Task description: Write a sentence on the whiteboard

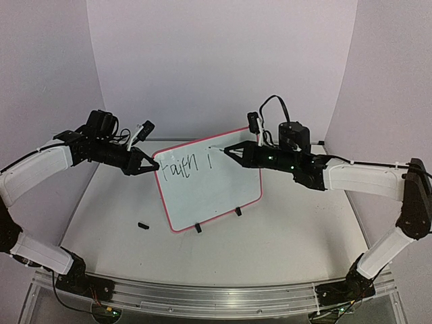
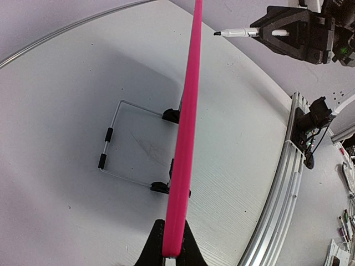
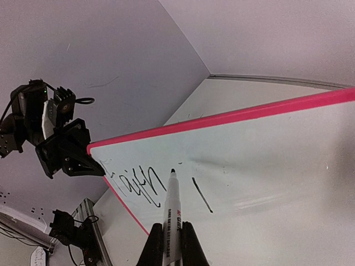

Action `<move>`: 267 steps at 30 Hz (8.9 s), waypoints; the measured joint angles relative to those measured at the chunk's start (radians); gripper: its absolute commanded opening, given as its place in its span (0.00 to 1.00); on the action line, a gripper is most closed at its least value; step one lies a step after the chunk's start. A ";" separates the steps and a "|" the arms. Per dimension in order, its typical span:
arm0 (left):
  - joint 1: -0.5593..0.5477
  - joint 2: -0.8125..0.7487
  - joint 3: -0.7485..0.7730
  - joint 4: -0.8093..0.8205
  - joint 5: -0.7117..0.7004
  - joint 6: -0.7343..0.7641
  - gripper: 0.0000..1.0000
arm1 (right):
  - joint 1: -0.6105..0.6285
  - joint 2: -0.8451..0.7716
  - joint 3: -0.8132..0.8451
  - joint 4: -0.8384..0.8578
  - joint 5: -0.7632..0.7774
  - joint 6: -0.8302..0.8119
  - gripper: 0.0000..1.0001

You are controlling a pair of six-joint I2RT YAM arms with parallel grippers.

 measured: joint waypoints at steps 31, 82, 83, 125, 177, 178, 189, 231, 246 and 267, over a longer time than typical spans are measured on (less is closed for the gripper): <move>0.000 0.002 0.000 0.000 0.006 0.007 0.00 | 0.000 -0.018 -0.040 0.006 0.028 -0.017 0.00; 0.000 0.002 0.000 0.001 0.005 0.007 0.00 | -0.010 0.028 -0.026 0.001 0.033 -0.006 0.00; 0.000 0.002 0.000 0.001 0.005 0.007 0.00 | -0.010 0.028 -0.021 0.003 0.033 -0.006 0.00; 0.000 0.002 0.000 0.002 0.006 0.005 0.00 | -0.016 0.006 -0.095 0.006 0.089 0.003 0.00; 0.000 0.003 0.000 0.002 0.006 0.008 0.00 | -0.124 -0.047 -0.025 -0.047 0.001 -0.032 0.00; 0.000 0.003 0.000 0.002 0.006 0.007 0.00 | -0.124 -0.041 -0.022 -0.046 0.001 -0.032 0.00; 0.000 0.003 0.000 0.002 0.007 0.006 0.00 | -0.128 -0.018 -0.026 -0.039 -0.001 -0.029 0.00; 0.000 0.003 0.000 0.002 0.008 0.008 0.00 | -0.128 -0.069 -0.069 -0.061 0.035 -0.042 0.00; 0.000 0.003 0.000 0.002 0.008 0.007 0.00 | -0.128 -0.054 -0.104 -0.066 0.052 -0.037 0.00; 0.000 0.003 0.000 0.002 0.008 0.008 0.00 | -0.128 -0.123 -0.128 -0.074 0.047 -0.018 0.00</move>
